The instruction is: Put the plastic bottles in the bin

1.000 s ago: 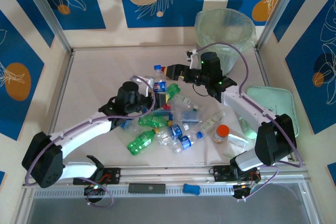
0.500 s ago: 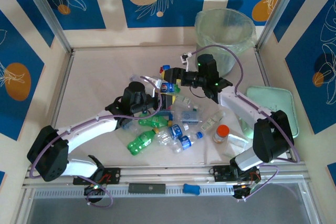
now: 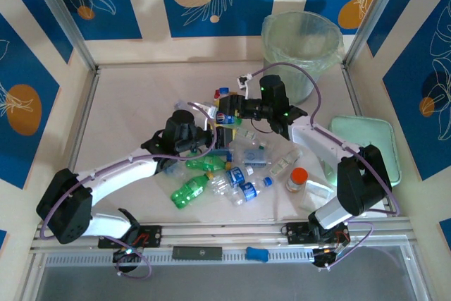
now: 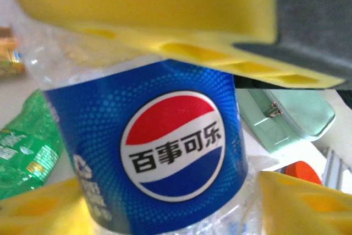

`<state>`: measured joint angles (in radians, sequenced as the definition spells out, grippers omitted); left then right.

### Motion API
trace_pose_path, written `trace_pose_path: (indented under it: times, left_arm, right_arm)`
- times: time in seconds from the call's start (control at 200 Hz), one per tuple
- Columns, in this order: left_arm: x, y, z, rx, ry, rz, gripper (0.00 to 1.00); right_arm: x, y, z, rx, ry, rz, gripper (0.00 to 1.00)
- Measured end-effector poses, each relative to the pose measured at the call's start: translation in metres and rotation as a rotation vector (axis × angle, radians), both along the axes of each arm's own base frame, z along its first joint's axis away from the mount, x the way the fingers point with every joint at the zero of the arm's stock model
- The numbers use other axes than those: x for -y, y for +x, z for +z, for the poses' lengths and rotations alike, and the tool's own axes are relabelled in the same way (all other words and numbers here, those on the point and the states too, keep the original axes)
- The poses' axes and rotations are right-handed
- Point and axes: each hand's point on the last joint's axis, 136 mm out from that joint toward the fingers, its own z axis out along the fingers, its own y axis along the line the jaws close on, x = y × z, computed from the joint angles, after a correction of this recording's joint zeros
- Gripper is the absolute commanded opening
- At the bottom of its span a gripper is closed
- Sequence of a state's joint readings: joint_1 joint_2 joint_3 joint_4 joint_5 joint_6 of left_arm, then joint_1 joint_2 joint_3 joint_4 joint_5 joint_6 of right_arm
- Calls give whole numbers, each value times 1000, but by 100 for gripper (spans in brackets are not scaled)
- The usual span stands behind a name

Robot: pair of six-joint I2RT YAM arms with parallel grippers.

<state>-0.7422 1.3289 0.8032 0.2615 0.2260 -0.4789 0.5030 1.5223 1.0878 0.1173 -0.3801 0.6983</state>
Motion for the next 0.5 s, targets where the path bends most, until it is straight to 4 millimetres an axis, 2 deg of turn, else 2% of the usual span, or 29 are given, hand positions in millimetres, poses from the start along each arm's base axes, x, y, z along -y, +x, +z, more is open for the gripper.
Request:
trace_pose_path:
  times: [0.04,0.18,0.335,0.415,0.5]
  left_arm:
    - [0,-3,0,-6,-10,-5,100]
    - [-6,-11,3,-16,-36,1,100]
    - [-12,-9,7,-32,-50,43,100]
    - [-16,-6,2,-59,-43,80,100]
    - [-23,-3,-7,-95,-20,130,100]
  right_arm:
    - [2,1,-5,-6,-13,-13,57]
    - [14,6,-25,-27,-94,-71,56]
    - [43,16,-39,-32,-206,-161,56]
    - [59,22,-36,-36,-246,-208,56]
    - [80,27,-20,-23,-264,-268,55]
